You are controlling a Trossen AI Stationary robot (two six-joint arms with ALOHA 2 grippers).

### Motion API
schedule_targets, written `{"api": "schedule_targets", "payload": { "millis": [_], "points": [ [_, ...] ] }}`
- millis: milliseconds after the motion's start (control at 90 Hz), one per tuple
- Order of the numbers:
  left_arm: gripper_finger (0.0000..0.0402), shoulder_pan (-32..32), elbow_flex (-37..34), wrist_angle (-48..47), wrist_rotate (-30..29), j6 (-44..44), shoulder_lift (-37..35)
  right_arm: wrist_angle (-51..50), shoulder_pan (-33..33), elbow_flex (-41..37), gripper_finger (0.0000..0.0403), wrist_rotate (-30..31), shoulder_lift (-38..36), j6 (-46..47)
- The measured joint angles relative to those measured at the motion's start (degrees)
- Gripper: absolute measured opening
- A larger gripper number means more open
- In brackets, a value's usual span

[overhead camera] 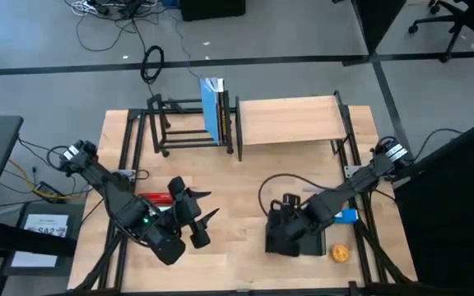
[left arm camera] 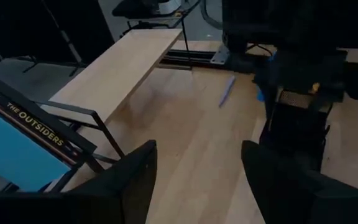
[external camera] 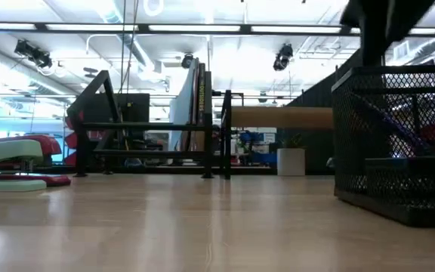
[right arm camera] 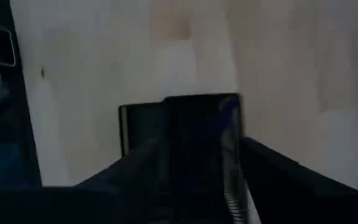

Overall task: Stock shelves
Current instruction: Remove the blue ball pen from the pen organizer

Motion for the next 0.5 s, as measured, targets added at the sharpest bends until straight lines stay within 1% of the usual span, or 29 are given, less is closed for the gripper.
{"api": "schedule_targets", "payload": {
  "millis": [100, 278, 389, 500],
  "points": [
    [0.0213, 0.01, -2.03, 2.4, 0.0, 0.02, 0.02, 1.21, -0.32, 0.0, 0.0156, -1.3, 1.9, 2.45],
    [0.0213, 0.02, -6.29, 8.67, 0.02, 0.27, 0.04, 0.0, -1.18, 0.0, 0.0117, -0.3, 3.68, 8.22],
    [0.0213, 0.08, -8.61, 13.39, 0.11, 0.32, 0.04, 0.36, -1.83, 0.0, 0.0103, 1.01, 3.65, 10.04],
    [0.0214, 0.47, -12.41, 20.69, 0.03, 1.52, 0.02, 0.26, -2.52, 0.0, 0.0099, 0.63, 3.35, 11.66]
  ]
}}
